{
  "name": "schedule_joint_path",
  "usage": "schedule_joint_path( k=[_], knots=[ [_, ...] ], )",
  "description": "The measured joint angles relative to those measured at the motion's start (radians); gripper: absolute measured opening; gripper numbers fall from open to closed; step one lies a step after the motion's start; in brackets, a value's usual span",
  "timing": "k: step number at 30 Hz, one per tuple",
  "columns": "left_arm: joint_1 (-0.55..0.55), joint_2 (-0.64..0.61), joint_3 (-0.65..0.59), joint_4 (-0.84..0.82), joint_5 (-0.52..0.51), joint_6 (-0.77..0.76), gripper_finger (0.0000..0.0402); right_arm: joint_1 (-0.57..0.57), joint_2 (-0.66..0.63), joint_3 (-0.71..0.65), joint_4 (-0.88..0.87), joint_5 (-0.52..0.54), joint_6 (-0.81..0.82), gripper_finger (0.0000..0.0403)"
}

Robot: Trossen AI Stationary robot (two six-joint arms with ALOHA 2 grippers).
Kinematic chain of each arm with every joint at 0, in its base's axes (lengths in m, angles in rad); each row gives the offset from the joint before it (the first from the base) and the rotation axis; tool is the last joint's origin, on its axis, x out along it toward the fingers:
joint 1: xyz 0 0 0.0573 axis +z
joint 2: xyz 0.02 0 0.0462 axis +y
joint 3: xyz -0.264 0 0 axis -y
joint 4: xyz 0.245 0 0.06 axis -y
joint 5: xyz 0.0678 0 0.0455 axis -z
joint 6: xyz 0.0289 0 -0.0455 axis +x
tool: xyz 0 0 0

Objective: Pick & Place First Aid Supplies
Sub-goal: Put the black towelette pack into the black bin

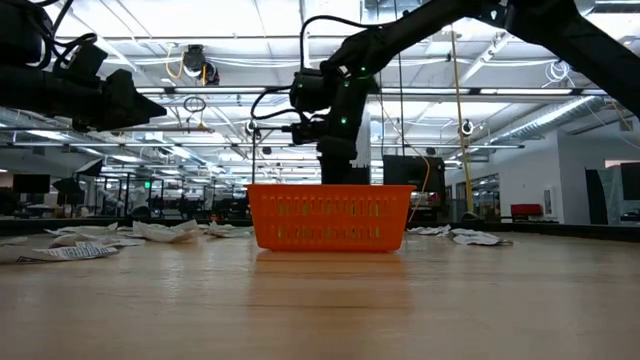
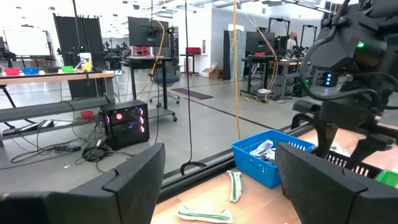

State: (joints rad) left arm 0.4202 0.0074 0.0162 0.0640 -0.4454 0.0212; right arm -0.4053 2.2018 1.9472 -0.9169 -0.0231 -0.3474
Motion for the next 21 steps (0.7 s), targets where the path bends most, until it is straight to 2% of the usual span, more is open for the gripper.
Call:
schedule_joint_path(
  k=[6, 13, 21],
  knots=[
    [0.0, 0.0, 0.0, 0.0, 0.0, 0.0, 0.0305, -0.002, -0.02, 0.006, -0.12, 0.101, 0.327, 0.0175],
    [0.0, 0.0, 0.0, 0.0, 0.0, 0.0, 0.0306, -0.007, -0.035, 0.006, -0.26, 0.097, 0.733, 0.0165],
    [0.0, 0.0, 0.0, 0.0, 0.0, 0.0, 0.0305, -0.002, -0.073, -0.041, -0.325, 0.021, 0.942, 0.0185]
  ],
)
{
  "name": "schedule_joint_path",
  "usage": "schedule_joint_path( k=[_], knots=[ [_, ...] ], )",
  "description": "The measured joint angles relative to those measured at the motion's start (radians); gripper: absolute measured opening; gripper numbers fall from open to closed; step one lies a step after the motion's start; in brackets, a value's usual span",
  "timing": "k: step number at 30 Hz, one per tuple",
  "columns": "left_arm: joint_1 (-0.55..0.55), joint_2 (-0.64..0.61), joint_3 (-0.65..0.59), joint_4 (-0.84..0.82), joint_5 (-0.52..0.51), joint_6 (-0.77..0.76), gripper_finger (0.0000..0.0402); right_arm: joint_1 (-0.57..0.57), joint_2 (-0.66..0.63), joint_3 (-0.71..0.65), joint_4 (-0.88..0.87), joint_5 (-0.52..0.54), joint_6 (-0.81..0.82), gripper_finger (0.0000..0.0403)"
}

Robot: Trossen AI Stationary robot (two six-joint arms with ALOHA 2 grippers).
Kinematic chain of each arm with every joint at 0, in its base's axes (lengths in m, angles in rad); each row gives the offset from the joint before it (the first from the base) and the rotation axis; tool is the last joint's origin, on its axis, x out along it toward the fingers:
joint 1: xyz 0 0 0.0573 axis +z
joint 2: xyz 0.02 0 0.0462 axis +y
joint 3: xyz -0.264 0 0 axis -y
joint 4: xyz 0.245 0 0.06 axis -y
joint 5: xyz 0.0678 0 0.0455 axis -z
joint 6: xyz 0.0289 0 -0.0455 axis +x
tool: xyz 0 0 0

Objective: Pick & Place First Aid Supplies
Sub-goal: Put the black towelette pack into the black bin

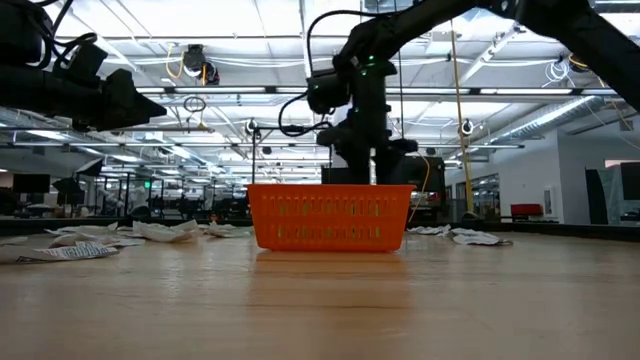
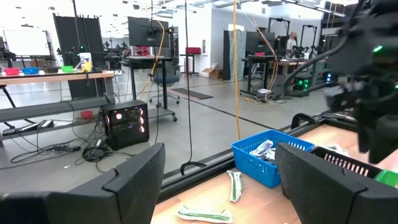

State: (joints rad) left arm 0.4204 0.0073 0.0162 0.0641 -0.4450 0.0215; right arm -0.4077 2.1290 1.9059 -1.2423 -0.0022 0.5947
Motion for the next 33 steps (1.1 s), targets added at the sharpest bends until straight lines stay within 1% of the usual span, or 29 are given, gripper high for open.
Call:
schedule_joint_path(
  k=[2, 9, 15, 23, 28, 33],
  knots=[
    [0.0, 0.0, 0.0, 0.0, 0.0, 0.0, 0.0306, 0.015, -0.041, -0.043, 0.031, 0.001, 0.027, 0.0189],
    [0.0, 0.0, 0.0, 0.0, 0.0, 0.0, 0.0306, 0.078, -0.217, -0.258, 0.118, -0.003, 0.133, 0.019],
    [0.0, 0.0, 0.0, 0.0, 0.0, 0.0, 0.0306, 0.146, -0.349, -0.426, 0.139, -0.003, 0.208, 0.0189],
    [0.0, 0.0, 0.0, 0.0, 0.0, 0.0, 0.0306, 0.217, -0.491, -0.591, 0.141, -0.004, 0.301, 0.0192],
    [0.0, 0.0, 0.0, 0.0, 0.0, 0.0, 0.0305, 0.249, -0.536, -0.649, 0.147, -0.004, 0.336, 0.0192],
    [0.0, 0.0, 0.0, 0.0, 0.0, 0.0, 0.0306, 0.295, -0.537, -0.705, 0.216, -0.022, 0.336, 0.0192]
  ],
)
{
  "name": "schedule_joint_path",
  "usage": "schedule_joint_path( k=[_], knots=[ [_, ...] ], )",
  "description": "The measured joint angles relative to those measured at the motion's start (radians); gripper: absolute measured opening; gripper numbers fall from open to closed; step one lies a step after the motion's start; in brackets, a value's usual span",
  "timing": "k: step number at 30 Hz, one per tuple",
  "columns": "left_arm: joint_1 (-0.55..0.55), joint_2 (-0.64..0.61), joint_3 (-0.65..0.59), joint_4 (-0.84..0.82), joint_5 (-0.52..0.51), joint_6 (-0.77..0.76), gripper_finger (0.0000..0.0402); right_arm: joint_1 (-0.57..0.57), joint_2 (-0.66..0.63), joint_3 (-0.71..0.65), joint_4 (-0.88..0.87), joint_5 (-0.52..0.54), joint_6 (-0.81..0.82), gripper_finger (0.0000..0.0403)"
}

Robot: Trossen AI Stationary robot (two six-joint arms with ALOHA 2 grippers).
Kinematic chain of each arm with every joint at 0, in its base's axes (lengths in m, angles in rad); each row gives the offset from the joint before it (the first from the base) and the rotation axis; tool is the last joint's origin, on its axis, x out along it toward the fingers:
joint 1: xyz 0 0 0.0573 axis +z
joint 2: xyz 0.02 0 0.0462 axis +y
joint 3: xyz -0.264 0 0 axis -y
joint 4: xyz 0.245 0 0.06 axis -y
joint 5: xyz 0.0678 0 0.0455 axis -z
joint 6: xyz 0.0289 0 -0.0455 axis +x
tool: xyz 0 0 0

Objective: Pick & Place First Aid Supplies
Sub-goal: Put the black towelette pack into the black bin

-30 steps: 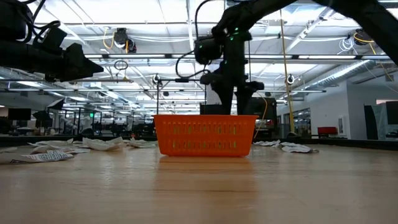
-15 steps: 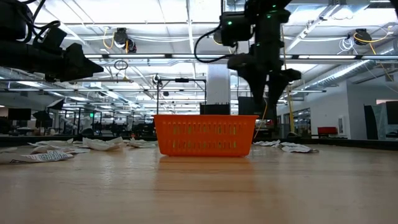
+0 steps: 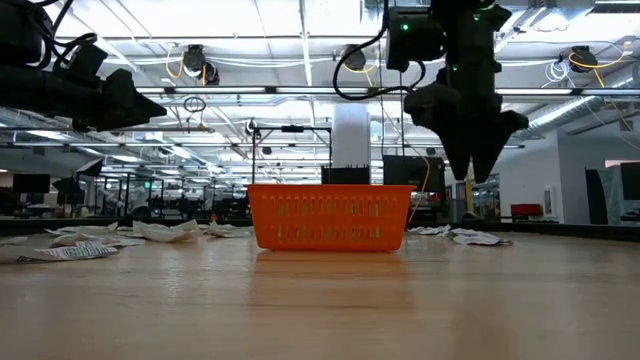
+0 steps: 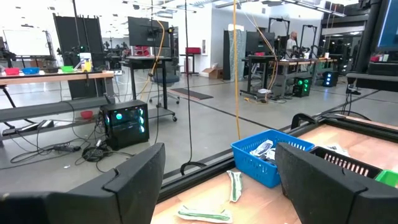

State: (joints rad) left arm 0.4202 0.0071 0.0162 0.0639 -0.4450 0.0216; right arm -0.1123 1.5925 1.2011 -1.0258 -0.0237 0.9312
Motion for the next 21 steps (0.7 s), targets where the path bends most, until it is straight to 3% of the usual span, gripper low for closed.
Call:
schedule_joint_path(
  k=[14, 21],
  knots=[
    [0.0, 0.0, 0.0, 0.0, 0.0, 0.0, 0.0306, 0.056, 0.017, -0.224, 0.312, 0.001, -0.01, 0.0192],
    [0.0, 0.0, 0.0, 0.0, 0.0, 0.0, 0.0306, 0.05, 0.051, -0.265, 0.36, 0.042, -0.022, 0.0192]
  ],
)
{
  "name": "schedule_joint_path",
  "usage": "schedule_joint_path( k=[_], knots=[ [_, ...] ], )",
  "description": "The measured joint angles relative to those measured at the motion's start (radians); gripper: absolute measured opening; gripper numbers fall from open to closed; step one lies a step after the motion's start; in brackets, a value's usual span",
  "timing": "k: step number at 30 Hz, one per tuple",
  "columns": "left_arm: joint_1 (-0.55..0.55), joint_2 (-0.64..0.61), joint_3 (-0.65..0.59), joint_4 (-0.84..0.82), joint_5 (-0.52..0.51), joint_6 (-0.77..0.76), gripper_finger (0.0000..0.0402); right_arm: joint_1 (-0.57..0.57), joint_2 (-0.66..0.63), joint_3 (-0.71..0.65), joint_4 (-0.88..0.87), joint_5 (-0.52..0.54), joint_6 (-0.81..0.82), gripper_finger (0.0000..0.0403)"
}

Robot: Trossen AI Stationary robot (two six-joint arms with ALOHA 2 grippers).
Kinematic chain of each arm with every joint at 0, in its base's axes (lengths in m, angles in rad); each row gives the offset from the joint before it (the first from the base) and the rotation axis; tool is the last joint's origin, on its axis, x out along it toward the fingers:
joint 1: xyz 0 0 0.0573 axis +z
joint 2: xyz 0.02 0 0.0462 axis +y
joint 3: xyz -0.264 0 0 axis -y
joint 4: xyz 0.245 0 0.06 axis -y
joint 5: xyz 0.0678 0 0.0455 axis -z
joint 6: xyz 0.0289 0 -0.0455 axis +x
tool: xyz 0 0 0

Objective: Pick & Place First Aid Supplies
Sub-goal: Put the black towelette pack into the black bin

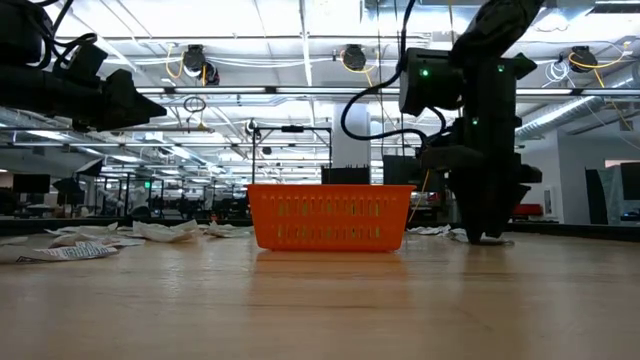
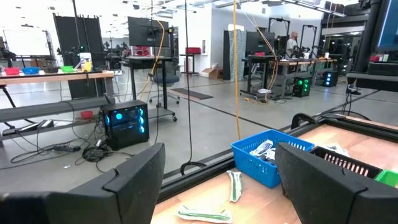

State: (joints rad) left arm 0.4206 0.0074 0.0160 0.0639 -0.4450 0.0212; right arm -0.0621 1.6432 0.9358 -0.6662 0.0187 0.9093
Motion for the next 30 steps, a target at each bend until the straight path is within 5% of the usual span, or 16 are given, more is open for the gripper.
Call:
schedule_joint_path(
  k=[6, 15, 30],
  knots=[
    [0.0, 0.0, 0.0, 0.0, 0.0, 0.0, 0.0305, -0.006, 0.005, -0.005, 0.019, -0.017, -0.02, 0.0161],
    [0.0, 0.0, 0.0, 0.0, 0.0, 0.0, 0.0306, -0.007, 0.001, -0.006, 0.027, 0.009, -0.053, 0.0011],
    [0.0, 0.0, 0.0, 0.0, 0.0, 0.0, 0.0306, -0.066, 0.002, 0.201, -0.302, 0.0, -0.354, 0.001]
  ],
)
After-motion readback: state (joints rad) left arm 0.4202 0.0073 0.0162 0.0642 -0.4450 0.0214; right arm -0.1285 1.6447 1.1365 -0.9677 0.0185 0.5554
